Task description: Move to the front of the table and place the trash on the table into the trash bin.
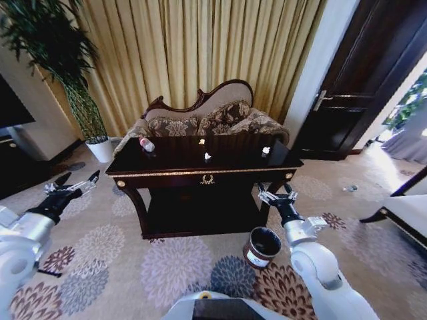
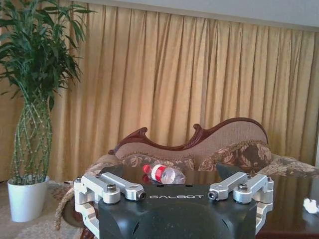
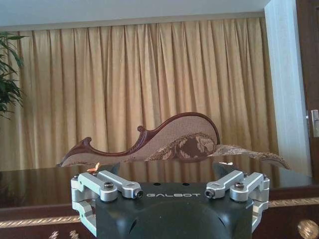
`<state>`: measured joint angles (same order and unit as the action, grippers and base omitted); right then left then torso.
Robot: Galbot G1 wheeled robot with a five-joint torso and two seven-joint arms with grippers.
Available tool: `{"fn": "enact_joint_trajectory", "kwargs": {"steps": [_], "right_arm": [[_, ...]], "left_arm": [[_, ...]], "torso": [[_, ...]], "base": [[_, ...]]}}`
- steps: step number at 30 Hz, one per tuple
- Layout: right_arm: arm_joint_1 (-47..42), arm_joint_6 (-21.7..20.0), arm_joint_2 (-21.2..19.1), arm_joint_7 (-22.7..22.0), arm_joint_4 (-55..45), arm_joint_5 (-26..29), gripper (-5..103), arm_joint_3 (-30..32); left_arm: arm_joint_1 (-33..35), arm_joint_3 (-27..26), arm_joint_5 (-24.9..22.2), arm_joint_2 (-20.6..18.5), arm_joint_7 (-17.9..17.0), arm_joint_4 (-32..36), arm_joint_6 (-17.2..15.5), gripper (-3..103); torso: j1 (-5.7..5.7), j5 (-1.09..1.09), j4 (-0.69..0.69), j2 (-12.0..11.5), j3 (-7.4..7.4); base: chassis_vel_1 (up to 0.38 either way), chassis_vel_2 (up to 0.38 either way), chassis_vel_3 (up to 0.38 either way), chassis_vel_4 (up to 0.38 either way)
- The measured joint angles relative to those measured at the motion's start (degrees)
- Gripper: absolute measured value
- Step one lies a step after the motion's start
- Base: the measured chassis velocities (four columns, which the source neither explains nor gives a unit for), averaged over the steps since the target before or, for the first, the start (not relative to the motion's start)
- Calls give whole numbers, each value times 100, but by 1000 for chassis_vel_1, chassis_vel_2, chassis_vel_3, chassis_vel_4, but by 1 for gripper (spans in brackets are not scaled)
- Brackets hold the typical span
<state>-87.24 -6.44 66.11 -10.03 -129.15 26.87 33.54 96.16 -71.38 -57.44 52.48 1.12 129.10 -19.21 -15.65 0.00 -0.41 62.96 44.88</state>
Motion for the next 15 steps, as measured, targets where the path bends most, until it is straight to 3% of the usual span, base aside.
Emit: {"fn": "enact_joint_trajectory", "kwargs": {"steps": [15], "right_arm": [[21,3,11,4,15,-25,100,-37]], "left_arm": [[-1,6,0,4,0,-13,0,100]], "torso": [[0,0,1,0,0]], "base": [[-198,190,198,-194]]}}
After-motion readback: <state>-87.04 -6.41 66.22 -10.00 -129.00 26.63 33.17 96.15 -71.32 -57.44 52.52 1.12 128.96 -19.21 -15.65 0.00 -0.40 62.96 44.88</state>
